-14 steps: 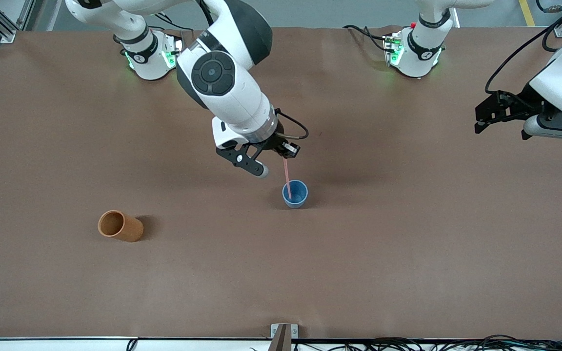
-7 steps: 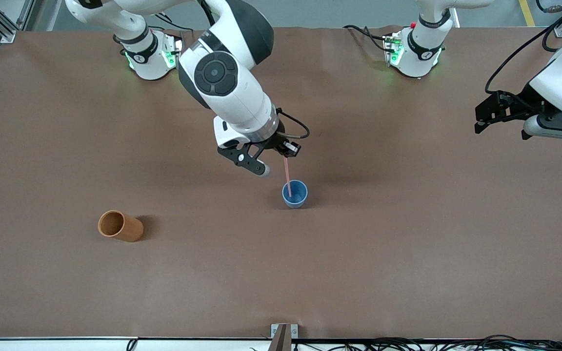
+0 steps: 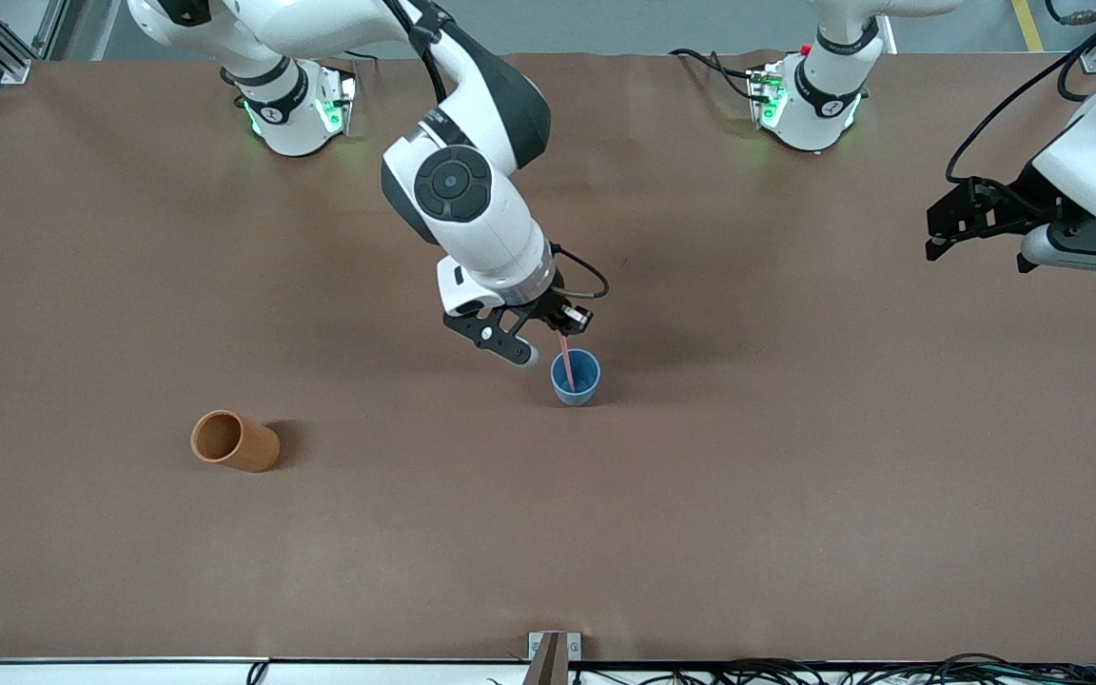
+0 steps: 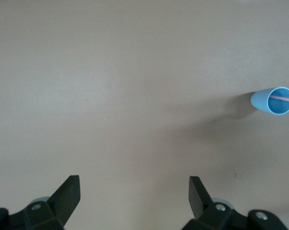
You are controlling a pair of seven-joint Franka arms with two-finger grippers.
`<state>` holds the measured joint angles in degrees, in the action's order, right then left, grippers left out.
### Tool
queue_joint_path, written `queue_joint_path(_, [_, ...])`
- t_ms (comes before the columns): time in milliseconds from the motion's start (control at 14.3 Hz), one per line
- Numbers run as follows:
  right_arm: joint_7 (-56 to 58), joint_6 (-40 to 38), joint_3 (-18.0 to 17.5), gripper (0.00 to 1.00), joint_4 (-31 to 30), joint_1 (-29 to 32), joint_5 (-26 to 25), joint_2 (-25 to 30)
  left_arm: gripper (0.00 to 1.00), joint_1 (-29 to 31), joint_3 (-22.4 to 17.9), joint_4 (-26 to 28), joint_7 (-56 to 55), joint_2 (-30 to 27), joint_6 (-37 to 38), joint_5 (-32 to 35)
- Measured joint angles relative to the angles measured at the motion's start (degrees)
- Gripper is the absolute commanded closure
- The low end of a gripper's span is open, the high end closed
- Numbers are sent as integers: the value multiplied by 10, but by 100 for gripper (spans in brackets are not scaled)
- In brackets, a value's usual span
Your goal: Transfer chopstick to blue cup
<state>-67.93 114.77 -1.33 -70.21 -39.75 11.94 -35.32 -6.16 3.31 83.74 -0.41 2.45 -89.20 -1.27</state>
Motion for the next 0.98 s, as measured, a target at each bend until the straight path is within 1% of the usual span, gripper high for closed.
queue_joint_path(70, [1,0,0,6,0,0,0,1,0,0,0,0,0,0,0,0])
queue_joint_path(140, [1,1,1,4,1,0,-1,2,0,0,0,0,0,0,0,0])
queue_joint_path(210, [1,0,2,0,3,1,-1,4,0,0,0,0,0,0,0,0])
queue_joint_path(349, [6,-15,7,0,10,8,-6,15,0,0,0,0,0,0,0,0])
queue_joint_path(419, [20,-38,10,0,15,20,-9,29,0,0,0,0,0,0,0,0])
queue_joint_path(559, [75,-122,13,0,21,60,-31,74,0,0,0,0,0,0,0,0])
queue_joint_path(699, [127,-205,14,0,17,106,-85,126,0,0,0,0,0,0,0,0])
queue_joint_path(769, [154,-225,15,0,5,127,-109,152,0,0,0,0,0,0,0,0])
queue_joint_path(839, [184,-233,15,0,-16,146,-122,178,0,0,0,0,0,0,0,0])
queue_joint_path(978, [258,-235,16,0,-68,193,-132,230,0,0,0,0,0,0,0,0])
